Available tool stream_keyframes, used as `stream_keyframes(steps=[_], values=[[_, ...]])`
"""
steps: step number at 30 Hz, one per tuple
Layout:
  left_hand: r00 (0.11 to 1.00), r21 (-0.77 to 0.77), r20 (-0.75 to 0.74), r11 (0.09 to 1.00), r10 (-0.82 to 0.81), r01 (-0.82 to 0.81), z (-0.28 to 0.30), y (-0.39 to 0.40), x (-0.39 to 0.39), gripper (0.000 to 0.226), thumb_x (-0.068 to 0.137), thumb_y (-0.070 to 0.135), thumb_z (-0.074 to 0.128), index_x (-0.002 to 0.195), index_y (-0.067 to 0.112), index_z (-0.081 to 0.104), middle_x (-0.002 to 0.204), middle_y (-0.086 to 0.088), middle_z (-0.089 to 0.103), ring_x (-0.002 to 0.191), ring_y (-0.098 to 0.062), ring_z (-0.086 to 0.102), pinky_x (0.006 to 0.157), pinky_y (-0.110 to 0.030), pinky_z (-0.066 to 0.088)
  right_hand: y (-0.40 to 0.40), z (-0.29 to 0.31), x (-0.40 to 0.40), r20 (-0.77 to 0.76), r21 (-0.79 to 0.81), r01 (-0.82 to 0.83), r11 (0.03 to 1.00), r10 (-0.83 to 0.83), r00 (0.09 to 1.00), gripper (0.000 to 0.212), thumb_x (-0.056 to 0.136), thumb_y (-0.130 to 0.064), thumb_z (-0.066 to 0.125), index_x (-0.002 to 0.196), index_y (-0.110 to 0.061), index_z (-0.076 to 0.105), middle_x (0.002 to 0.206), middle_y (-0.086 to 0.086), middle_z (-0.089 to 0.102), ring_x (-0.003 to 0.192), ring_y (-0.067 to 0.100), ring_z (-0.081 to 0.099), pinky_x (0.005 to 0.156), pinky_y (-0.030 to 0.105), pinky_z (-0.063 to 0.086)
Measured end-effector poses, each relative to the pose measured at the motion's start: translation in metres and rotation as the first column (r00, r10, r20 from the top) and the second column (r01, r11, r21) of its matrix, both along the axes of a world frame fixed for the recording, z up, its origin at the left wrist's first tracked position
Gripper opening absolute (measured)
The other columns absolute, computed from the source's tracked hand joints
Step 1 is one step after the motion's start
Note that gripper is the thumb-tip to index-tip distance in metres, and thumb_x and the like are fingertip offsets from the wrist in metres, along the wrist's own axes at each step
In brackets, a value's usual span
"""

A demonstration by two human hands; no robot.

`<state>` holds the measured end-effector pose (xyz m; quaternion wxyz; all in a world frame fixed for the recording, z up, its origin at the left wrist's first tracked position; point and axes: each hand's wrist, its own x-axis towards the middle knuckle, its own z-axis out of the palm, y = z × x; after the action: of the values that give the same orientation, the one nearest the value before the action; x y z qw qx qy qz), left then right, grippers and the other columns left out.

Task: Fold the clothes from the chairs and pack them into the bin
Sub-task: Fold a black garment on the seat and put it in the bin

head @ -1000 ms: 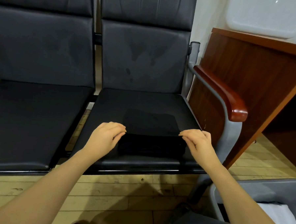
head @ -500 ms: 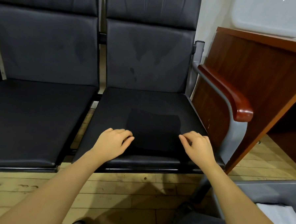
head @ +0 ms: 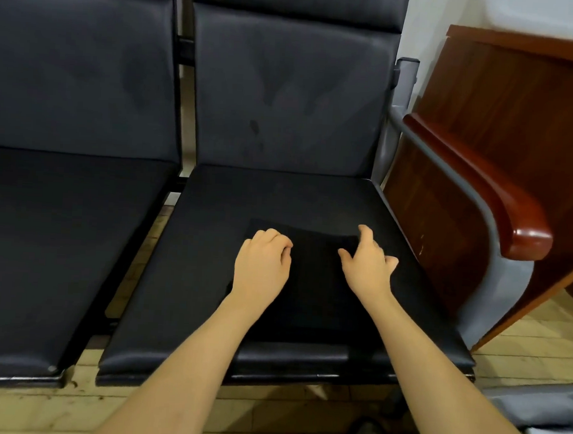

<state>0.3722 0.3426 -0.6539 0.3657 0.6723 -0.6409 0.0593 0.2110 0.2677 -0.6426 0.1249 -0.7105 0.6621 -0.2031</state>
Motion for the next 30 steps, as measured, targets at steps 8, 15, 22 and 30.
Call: stream_keyframes(steps=[8,15,22,30], values=[[0.977,0.549,0.204,0.833,-0.054,-0.069,-0.015,-0.004,0.006,0.050,0.099,0.051,0.017,0.147,0.045,0.006,0.159,0.005,-0.002,0.146,-0.020,-0.005,0.115,-0.046,-0.001,-0.019,-0.016,-0.003,-0.008,-0.197,0.097,0.975,-0.101,0.995,0.036,0.097,-0.015,0.047,0.133,-0.018,0.047,0.124,0.010,0.055,0.113,0.027,0.053,0.091,0.039,0.038],[0.964,0.484,0.266,0.867,-0.023,-0.113,-0.014,0.003,0.004,0.058,0.099,0.051,0.019,0.151,0.031,0.001,0.159,-0.004,0.001,0.146,-0.022,-0.005,0.117,-0.042,-0.002,-0.002,0.006,0.012,-0.059,-0.408,-0.217,0.887,0.212,0.976,0.036,0.093,-0.014,0.054,0.129,-0.015,0.054,0.125,0.009,0.050,0.109,0.023,0.051,0.088,0.034,0.044],[0.984,0.607,0.176,0.783,0.033,-0.135,-0.013,0.014,0.006,0.064,0.094,0.063,0.015,0.147,0.040,-0.012,0.157,-0.011,-0.015,0.144,-0.024,-0.016,0.116,-0.045,-0.003,0.007,-0.020,-0.005,-0.221,0.234,-0.228,0.945,0.280,0.934,0.056,0.101,-0.049,0.020,0.152,-0.029,0.008,0.160,-0.006,0.000,0.147,0.014,0.000,0.118,0.037,0.001],[0.948,0.425,0.139,0.847,0.287,-0.318,-0.008,0.018,0.006,0.054,0.100,0.041,0.031,0.150,0.029,0.013,0.129,-0.015,0.045,0.117,-0.028,0.044,0.097,-0.035,0.034,0.022,-0.013,-0.016,-0.074,0.087,-0.135,0.987,0.142,0.987,0.053,0.101,-0.038,0.034,0.151,-0.030,0.016,0.147,0.002,0.038,0.138,0.020,0.030,0.112,0.040,0.017]])
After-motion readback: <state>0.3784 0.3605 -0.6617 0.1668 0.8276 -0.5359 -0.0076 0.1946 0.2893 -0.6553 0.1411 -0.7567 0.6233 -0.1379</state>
